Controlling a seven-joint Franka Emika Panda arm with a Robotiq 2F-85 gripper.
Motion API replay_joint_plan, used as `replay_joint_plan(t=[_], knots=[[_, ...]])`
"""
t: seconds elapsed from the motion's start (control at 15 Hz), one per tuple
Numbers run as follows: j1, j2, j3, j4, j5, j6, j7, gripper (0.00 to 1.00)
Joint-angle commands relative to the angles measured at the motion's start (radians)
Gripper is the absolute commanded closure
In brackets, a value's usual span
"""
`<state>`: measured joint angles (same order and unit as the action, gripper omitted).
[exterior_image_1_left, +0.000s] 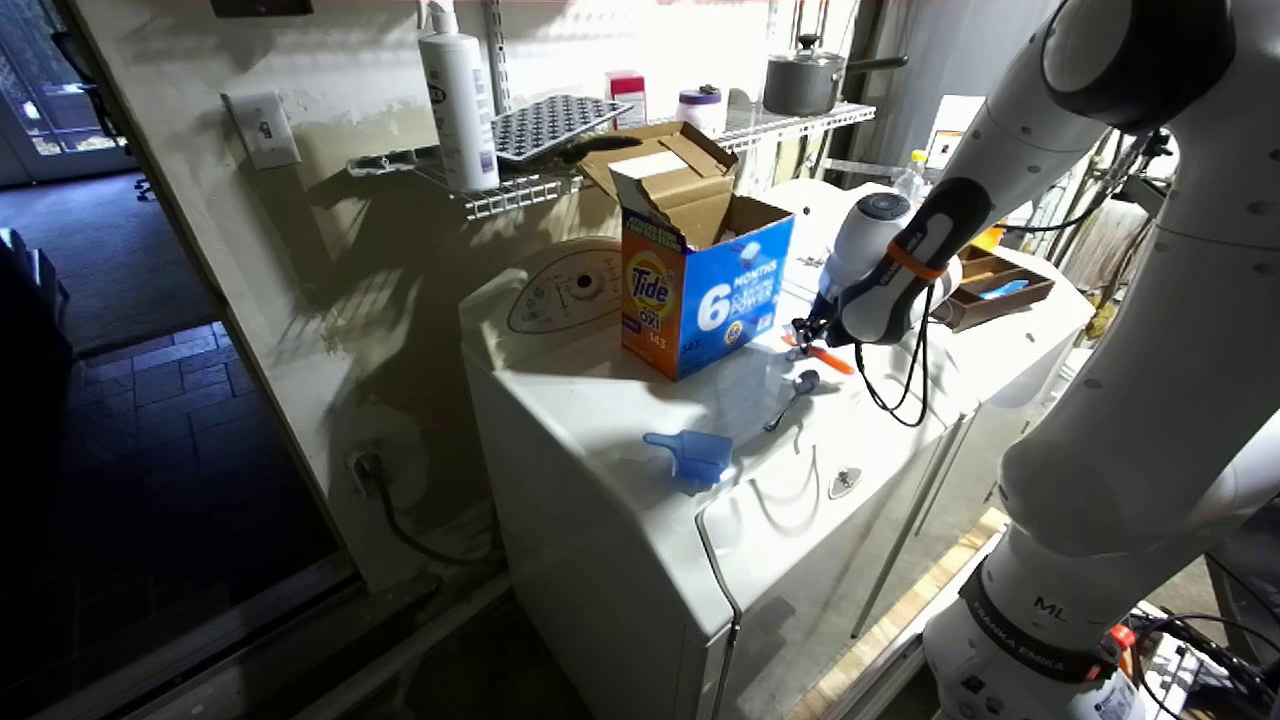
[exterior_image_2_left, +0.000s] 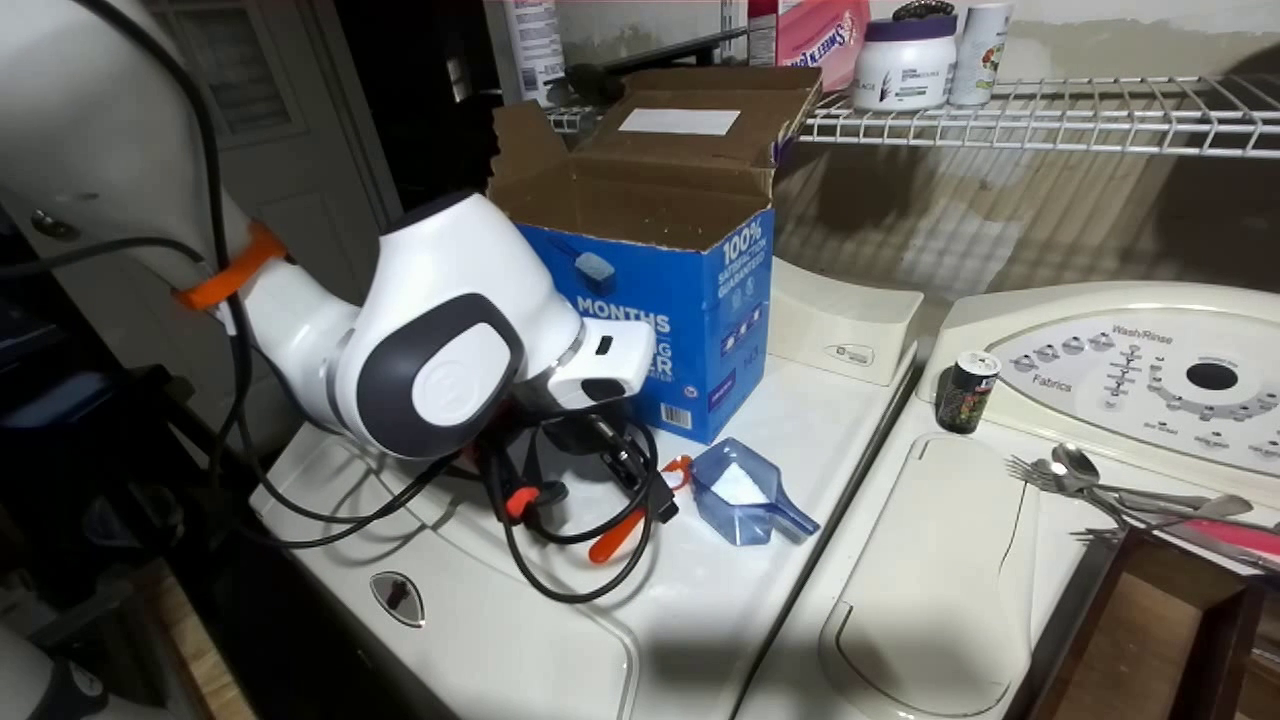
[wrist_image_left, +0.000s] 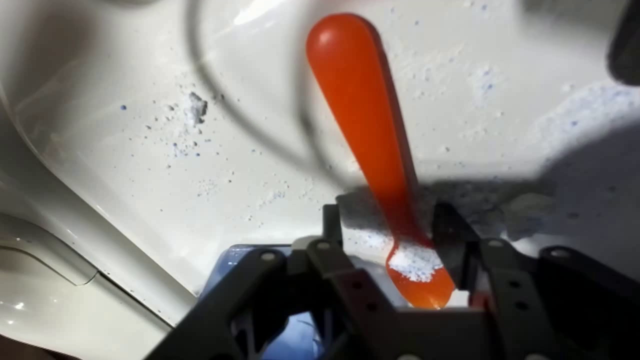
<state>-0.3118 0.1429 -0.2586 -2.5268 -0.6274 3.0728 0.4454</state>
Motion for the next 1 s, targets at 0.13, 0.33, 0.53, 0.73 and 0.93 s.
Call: replay_joint_plan(t=[0.13,0.33,0.53,0.73,0.93], knots=[[-0.019,0.03,0.037,0.03,0.059,-0.017,-0.049,0.93],[-0.025,0.035,0.05,0.034,0.077,-0.02,-0.063,0.99],[-0.034,0.025,0.066,0.036,0.089,-0.036,-0.079,0.96],[-0.028,-0.001,0.069,0.041,0.083,-0.083,-0.097,0.96],[-0.017,-0.037,0.069,0.046,0.067,-0.148,-0.106,0.96]])
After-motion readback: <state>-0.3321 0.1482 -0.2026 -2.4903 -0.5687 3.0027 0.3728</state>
